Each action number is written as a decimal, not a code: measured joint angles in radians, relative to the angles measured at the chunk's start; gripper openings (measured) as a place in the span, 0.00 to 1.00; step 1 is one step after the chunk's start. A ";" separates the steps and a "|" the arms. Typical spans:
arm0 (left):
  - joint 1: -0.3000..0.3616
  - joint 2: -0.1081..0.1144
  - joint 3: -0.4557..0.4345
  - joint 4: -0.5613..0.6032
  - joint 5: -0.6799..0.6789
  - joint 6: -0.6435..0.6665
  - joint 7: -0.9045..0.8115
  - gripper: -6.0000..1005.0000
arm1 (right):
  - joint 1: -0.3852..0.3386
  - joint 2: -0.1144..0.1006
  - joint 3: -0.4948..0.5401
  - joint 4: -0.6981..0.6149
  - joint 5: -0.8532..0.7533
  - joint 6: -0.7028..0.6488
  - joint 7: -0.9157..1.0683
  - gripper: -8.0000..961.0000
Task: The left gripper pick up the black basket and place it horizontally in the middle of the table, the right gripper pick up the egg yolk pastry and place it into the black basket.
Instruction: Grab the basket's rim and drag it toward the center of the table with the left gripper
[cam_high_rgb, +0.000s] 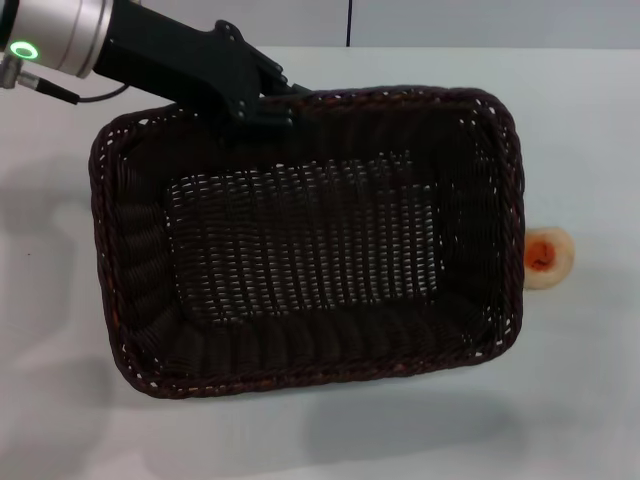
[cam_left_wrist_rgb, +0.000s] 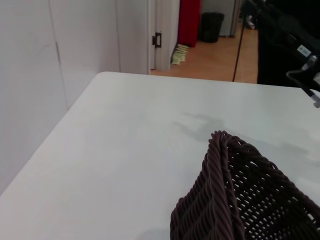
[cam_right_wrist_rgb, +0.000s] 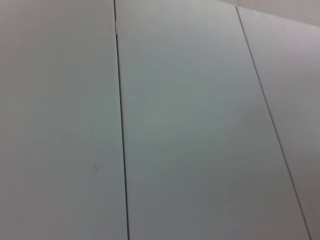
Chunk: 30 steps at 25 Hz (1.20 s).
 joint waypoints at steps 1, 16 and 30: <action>-0.002 -0.002 0.002 0.004 0.000 -0.003 0.003 0.21 | -0.001 0.000 0.000 0.000 0.000 0.000 0.000 0.52; -0.013 -0.041 0.009 0.012 0.012 -0.004 0.015 0.21 | -0.019 0.000 -0.012 0.003 -0.002 -0.029 0.000 0.52; 0.005 -0.057 -0.042 -0.015 0.001 0.017 0.040 0.51 | -0.031 -0.002 -0.026 0.003 0.000 -0.053 -0.002 0.52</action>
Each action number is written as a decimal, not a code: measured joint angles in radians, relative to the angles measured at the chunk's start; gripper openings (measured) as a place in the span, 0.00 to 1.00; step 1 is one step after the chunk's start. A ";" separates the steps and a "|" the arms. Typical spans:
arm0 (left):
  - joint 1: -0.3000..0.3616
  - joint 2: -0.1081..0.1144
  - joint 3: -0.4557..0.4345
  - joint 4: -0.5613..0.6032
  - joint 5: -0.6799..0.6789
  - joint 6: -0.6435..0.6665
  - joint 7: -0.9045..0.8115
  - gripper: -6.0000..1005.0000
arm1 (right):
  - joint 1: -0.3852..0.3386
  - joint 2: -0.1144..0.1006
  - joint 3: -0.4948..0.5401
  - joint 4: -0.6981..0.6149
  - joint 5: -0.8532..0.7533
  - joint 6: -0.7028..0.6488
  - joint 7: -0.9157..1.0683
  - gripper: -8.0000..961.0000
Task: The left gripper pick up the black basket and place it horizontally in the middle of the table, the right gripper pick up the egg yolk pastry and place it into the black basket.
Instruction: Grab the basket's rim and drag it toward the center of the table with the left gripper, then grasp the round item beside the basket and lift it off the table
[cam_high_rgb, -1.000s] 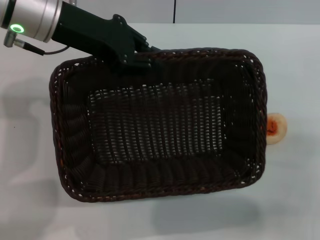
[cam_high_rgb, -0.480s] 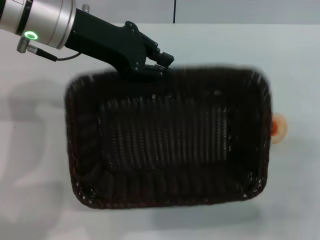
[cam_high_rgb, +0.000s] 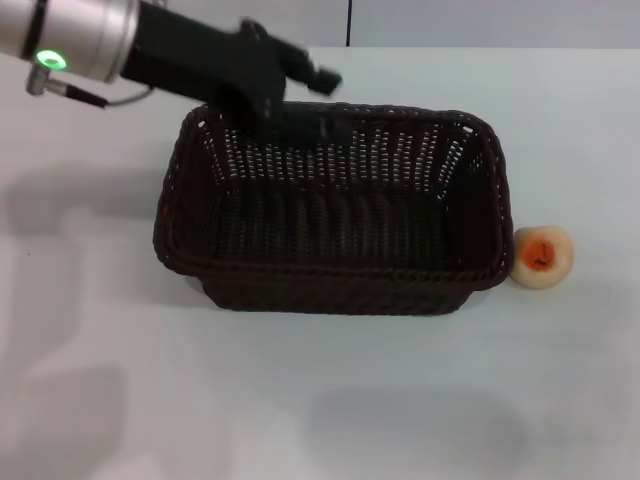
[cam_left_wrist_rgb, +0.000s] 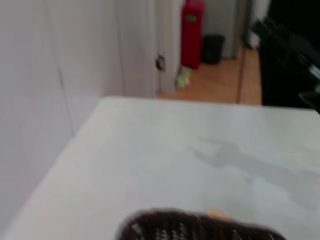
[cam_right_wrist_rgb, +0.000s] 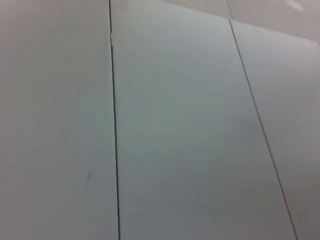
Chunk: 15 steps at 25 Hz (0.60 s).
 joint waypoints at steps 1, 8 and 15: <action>0.003 -0.004 -0.026 -0.010 -0.006 0.000 0.002 0.56 | 0.000 0.000 -0.001 0.000 0.000 0.000 0.000 0.52; 0.097 -0.016 -0.340 -0.020 -0.291 0.087 0.012 0.55 | -0.001 0.001 -0.044 0.001 0.000 0.008 -0.001 0.52; 0.297 -0.019 -0.393 0.151 -0.740 0.272 0.150 0.55 | 0.000 0.001 -0.158 0.018 0.052 0.016 -0.001 0.52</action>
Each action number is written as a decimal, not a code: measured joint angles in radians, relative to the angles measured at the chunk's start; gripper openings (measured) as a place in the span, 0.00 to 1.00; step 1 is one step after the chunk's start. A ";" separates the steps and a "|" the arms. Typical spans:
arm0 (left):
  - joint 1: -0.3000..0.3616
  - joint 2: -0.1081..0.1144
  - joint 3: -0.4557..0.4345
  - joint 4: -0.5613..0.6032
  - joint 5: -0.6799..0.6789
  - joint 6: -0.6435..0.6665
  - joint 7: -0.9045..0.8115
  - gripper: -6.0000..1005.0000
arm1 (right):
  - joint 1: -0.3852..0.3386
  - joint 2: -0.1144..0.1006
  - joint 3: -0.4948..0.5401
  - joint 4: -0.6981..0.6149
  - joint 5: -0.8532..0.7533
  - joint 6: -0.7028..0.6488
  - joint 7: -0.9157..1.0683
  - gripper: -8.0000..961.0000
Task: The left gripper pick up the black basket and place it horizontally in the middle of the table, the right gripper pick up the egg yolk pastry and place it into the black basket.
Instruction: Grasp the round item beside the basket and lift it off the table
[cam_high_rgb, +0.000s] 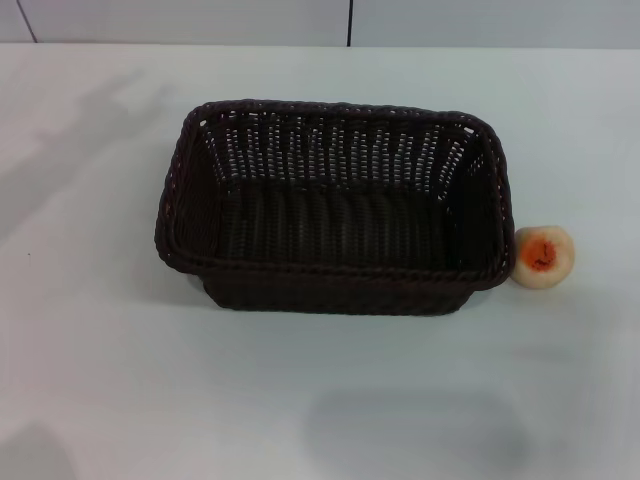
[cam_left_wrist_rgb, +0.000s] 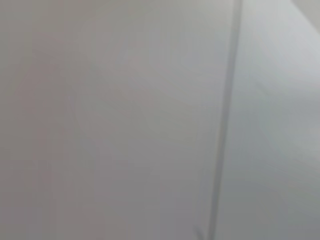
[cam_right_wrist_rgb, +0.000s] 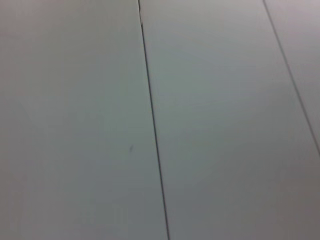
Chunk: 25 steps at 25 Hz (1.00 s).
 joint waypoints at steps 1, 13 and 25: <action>0.013 -0.001 -0.001 0.032 -0.028 0.014 0.031 0.55 | 0.003 -0.001 -0.017 0.002 0.015 0.007 -0.001 0.52; 0.093 -0.013 -0.011 0.350 -0.289 0.110 0.495 0.55 | 0.019 -0.007 -0.080 0.043 0.031 0.264 -0.105 0.52; 0.137 -0.015 -0.013 0.480 -0.371 0.104 0.727 0.55 | 0.021 -0.003 -0.168 0.056 0.037 0.352 -0.059 0.52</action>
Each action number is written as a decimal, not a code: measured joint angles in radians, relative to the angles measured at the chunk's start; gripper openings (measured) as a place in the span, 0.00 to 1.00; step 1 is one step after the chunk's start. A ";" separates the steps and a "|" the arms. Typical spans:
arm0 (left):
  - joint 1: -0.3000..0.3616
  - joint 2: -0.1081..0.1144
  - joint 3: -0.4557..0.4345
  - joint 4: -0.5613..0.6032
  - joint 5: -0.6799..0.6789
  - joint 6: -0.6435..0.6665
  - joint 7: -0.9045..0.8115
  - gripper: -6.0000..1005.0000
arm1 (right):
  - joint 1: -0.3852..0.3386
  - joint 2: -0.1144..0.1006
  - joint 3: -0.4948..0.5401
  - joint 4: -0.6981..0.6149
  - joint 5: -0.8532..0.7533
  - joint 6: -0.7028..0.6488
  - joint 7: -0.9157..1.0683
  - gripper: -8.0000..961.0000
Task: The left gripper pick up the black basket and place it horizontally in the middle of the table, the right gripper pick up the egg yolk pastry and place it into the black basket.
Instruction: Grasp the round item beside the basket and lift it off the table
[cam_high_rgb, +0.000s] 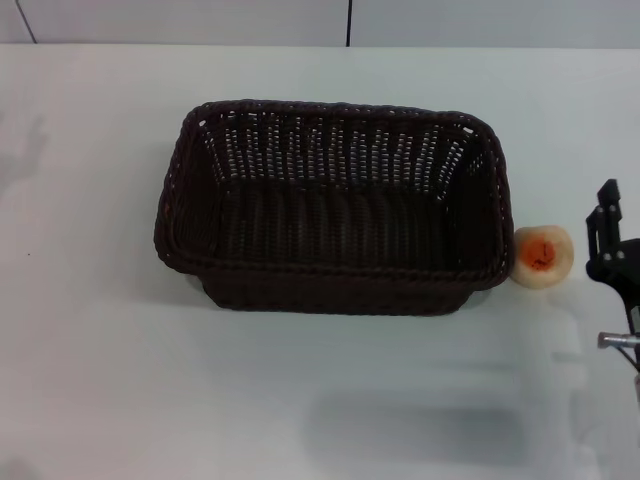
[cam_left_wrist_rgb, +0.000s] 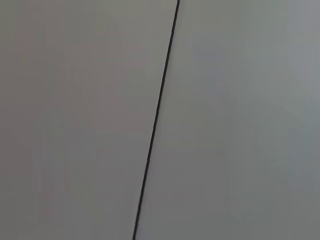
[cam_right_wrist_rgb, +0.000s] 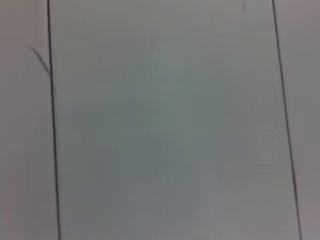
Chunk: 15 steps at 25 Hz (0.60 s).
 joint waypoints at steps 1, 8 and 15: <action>0.003 0.000 0.000 0.005 -0.002 0.000 0.012 0.55 | -0.001 0.000 -0.001 -0.001 0.000 0.010 0.008 0.52; 0.013 0.000 -0.010 0.042 -0.003 0.004 0.088 0.55 | 0.005 0.000 0.000 -0.017 0.002 0.074 0.035 0.52; 0.011 0.002 -0.038 0.071 -0.004 -0.001 0.116 0.55 | 0.020 -0.001 0.007 -0.028 0.002 0.138 0.041 0.52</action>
